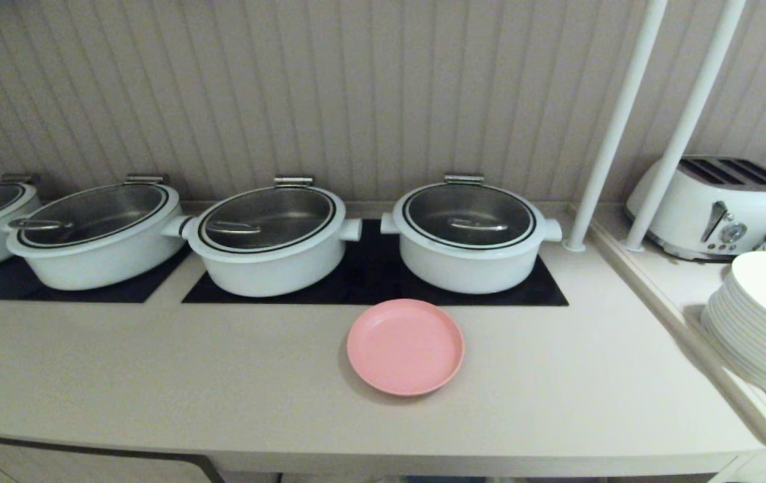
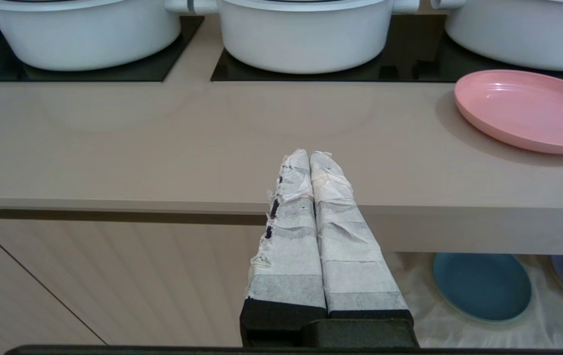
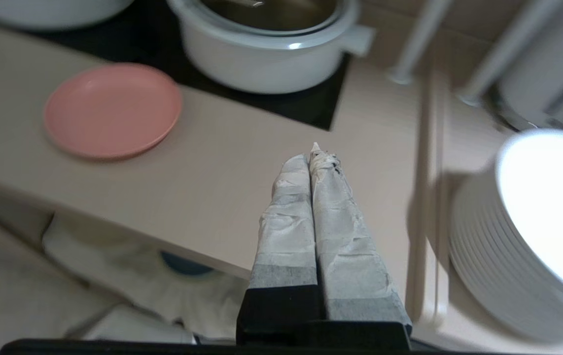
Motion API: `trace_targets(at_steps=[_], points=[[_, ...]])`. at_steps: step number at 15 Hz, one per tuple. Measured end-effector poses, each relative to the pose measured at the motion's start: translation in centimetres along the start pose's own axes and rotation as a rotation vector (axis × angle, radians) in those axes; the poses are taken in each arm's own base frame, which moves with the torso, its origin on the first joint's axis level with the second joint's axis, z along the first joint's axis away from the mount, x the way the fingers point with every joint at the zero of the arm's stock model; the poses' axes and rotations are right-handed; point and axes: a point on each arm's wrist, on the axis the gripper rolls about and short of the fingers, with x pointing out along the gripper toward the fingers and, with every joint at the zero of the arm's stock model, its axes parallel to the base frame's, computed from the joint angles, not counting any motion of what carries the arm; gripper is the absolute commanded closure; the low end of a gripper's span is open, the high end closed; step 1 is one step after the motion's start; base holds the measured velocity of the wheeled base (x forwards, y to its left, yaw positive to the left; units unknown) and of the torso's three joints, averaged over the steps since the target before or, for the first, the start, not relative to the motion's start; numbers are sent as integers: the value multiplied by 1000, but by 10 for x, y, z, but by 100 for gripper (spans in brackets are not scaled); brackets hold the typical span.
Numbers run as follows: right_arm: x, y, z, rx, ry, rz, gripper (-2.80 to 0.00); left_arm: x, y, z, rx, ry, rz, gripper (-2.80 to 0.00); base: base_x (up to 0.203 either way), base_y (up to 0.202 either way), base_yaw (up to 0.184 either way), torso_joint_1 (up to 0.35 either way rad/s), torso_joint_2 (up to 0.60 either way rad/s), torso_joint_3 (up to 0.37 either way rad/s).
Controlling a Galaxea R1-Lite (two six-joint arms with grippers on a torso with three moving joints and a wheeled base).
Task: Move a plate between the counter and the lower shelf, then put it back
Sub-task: Pick up the plate
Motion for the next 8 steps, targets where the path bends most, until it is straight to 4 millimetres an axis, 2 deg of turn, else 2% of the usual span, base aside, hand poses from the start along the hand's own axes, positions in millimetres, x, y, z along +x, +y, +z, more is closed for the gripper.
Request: trace_targets(at_steps=[6, 8], points=[[68, -7, 29, -74, 138, 247, 0, 0, 0, 0, 0, 0, 0, 0, 0, 0, 0, 0, 0, 0], [86, -5, 36, -60, 249, 323, 0, 0, 0, 0, 0, 0, 0, 0, 0, 0, 0, 0, 0, 0]])
